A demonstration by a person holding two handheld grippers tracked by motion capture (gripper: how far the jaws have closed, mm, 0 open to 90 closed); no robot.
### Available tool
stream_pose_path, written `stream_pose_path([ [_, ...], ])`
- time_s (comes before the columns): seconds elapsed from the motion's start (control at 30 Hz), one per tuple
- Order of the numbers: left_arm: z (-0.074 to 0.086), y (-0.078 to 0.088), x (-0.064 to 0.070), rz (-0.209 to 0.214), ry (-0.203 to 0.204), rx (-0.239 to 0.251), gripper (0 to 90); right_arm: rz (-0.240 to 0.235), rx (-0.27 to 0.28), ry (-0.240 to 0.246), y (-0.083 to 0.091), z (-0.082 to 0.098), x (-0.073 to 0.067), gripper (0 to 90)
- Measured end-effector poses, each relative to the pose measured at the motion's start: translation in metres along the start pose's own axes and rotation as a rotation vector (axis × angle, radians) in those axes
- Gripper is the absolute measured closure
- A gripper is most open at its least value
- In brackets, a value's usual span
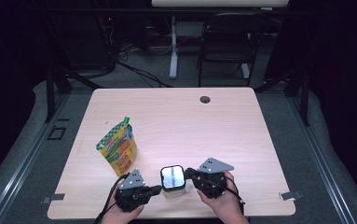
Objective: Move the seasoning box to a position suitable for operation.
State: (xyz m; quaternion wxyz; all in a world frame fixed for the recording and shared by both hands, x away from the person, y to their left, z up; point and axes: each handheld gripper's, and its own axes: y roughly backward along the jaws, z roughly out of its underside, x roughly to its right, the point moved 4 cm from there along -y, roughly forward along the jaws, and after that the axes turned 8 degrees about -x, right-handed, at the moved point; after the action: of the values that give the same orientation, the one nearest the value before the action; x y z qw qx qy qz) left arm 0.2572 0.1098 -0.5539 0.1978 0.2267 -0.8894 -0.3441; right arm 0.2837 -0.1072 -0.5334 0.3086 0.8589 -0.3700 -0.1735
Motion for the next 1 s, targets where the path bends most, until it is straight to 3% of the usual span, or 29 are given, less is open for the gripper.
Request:
stream_pose_path([
  [0.67,-0.0035,0.0021,-0.0004,0.000,-0.005,0.018,90.0,0.000,0.016,0.001,-0.0002,0.0013,0.0004,86.4],
  [1.0,-0.0070,0.0045,-0.0007,0.002,-0.010,0.034,90.0,-0.015,0.015,0.016,0.0051,0.0031,-0.0018,77.6],
])
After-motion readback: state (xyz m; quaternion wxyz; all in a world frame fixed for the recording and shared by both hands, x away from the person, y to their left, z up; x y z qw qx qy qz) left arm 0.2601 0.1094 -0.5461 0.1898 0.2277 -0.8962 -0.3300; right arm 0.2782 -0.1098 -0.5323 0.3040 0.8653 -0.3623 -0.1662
